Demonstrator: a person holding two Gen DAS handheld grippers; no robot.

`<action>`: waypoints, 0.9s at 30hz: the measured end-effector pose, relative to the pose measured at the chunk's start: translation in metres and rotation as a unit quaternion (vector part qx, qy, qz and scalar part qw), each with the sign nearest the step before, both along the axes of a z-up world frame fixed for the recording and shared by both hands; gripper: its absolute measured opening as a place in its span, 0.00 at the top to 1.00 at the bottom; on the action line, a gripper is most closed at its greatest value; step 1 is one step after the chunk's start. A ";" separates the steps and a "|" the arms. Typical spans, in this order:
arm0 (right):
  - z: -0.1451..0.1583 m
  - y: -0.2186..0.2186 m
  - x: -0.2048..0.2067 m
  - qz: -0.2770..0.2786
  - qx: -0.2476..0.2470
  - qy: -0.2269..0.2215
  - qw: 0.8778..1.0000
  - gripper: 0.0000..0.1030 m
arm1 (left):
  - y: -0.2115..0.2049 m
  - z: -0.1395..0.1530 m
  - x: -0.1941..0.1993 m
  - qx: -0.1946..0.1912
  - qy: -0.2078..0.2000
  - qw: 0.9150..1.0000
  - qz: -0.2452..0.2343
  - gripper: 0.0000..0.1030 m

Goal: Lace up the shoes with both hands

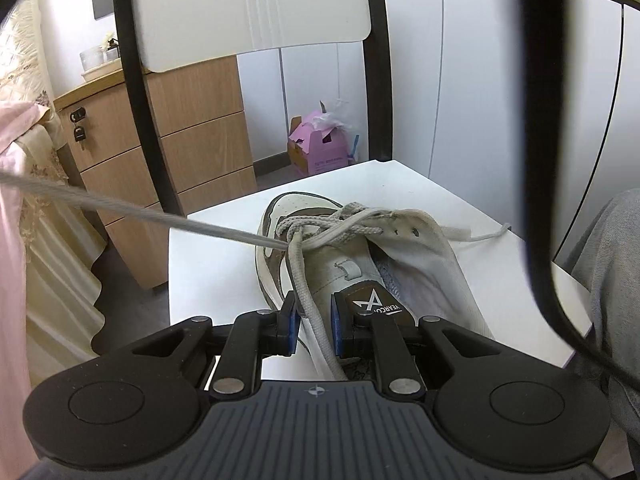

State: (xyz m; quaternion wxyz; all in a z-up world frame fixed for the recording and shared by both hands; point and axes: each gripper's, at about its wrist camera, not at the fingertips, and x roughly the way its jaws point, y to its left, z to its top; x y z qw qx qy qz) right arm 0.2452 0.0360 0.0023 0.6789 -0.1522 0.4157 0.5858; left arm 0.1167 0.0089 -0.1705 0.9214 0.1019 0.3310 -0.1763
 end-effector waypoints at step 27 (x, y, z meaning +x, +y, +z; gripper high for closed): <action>0.001 -0.116 -0.027 -0.217 0.062 -0.096 0.969 0.01 | 0.014 0.005 0.010 -0.055 0.035 0.997 0.045 0.66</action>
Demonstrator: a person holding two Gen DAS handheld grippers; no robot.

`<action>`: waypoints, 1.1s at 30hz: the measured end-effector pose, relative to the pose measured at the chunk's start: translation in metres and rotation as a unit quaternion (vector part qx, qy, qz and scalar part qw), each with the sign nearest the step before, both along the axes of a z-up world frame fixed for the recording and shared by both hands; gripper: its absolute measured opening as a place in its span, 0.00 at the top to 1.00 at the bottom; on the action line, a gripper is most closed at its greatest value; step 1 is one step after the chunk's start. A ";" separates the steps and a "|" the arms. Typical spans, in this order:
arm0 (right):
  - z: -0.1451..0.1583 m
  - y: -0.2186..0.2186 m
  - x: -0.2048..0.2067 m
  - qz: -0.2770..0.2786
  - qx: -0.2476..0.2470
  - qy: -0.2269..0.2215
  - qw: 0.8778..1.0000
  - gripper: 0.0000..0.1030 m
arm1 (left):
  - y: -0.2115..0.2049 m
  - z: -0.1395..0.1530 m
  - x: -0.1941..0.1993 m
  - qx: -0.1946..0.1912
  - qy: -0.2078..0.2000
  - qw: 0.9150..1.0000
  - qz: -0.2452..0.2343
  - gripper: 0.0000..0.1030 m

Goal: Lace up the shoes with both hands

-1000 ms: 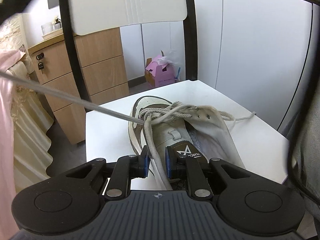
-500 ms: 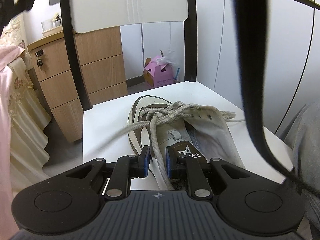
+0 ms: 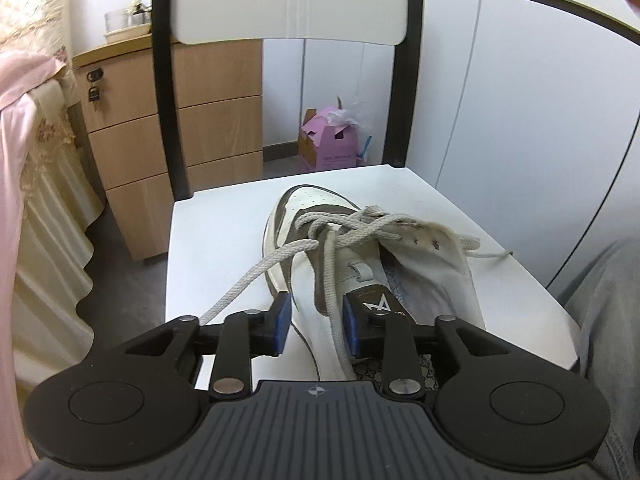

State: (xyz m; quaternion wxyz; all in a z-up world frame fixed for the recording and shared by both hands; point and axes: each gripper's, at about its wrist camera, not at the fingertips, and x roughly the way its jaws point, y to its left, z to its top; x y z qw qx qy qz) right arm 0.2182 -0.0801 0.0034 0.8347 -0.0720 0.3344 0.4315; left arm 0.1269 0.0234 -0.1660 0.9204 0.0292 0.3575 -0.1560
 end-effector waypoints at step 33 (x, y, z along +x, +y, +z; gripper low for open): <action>-0.161 -0.109 -0.090 -0.263 0.102 0.028 0.959 0.01 | 0.041 0.026 -0.014 -0.114 -0.042 0.988 0.096 0.31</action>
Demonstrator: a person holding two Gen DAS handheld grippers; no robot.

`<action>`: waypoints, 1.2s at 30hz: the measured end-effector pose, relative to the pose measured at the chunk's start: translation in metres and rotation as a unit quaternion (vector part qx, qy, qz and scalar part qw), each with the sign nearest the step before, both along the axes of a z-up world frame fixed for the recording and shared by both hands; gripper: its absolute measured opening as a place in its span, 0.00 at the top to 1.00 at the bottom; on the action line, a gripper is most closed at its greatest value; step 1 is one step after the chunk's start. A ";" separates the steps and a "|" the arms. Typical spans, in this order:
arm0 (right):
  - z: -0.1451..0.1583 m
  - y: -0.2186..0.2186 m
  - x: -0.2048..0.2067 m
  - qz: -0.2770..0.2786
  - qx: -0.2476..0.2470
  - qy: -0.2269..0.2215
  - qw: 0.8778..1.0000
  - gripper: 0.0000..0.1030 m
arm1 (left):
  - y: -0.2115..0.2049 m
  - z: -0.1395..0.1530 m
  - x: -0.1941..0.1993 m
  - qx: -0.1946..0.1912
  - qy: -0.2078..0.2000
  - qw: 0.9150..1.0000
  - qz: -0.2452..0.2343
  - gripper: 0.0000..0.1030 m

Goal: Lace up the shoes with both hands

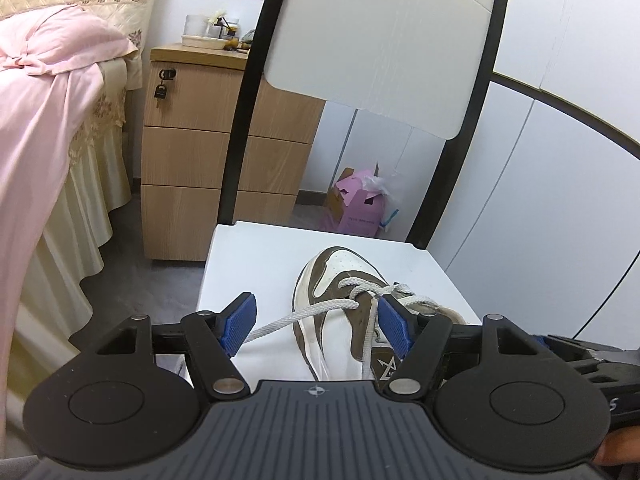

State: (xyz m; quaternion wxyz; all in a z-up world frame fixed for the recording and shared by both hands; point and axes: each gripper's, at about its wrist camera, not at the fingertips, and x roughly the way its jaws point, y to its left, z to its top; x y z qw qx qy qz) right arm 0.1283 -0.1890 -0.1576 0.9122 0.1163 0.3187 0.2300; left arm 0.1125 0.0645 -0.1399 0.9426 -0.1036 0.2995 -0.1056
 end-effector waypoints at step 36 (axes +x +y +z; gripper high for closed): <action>0.023 0.035 0.049 0.128 -0.077 0.013 0.989 0.21 | -0.038 -0.019 -0.012 0.103 0.014 0.990 -0.090 0.85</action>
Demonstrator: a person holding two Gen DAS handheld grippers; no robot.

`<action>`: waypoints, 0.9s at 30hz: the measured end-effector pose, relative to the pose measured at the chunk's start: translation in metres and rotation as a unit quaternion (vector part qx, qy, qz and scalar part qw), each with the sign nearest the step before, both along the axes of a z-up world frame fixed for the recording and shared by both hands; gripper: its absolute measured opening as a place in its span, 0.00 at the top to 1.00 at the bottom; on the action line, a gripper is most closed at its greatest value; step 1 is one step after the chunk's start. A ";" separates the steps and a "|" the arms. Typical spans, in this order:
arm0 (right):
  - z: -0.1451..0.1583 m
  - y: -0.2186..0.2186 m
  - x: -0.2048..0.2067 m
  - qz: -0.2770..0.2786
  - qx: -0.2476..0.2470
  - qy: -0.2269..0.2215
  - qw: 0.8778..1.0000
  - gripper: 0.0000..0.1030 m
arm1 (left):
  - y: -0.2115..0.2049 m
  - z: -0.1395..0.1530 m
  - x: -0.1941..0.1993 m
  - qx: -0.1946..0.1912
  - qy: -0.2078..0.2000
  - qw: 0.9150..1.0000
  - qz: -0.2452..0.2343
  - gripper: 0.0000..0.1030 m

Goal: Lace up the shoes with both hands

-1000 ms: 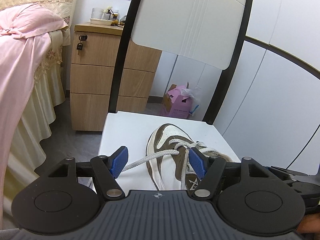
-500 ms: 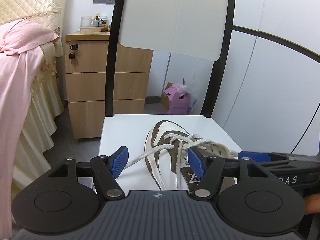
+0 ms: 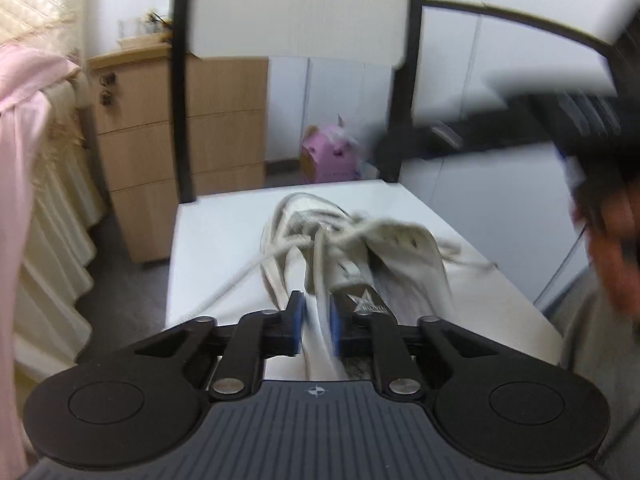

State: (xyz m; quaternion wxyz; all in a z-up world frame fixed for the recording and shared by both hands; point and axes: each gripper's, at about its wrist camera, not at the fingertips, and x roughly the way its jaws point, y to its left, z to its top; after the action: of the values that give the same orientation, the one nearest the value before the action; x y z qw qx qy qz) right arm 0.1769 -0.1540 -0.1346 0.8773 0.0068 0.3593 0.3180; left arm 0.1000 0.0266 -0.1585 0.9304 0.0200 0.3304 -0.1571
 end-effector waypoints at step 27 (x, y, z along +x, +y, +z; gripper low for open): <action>0.075 0.089 0.086 0.234 -0.060 0.091 0.966 0.98 | -0.016 -0.006 0.010 0.061 -0.007 0.996 -0.061 0.84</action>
State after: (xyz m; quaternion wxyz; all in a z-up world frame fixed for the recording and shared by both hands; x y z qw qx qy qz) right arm 0.2633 -0.0654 -0.0596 0.7410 -0.1012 0.4476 0.4902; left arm 0.1103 0.0104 -0.1640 0.9187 0.0974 0.3307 -0.1927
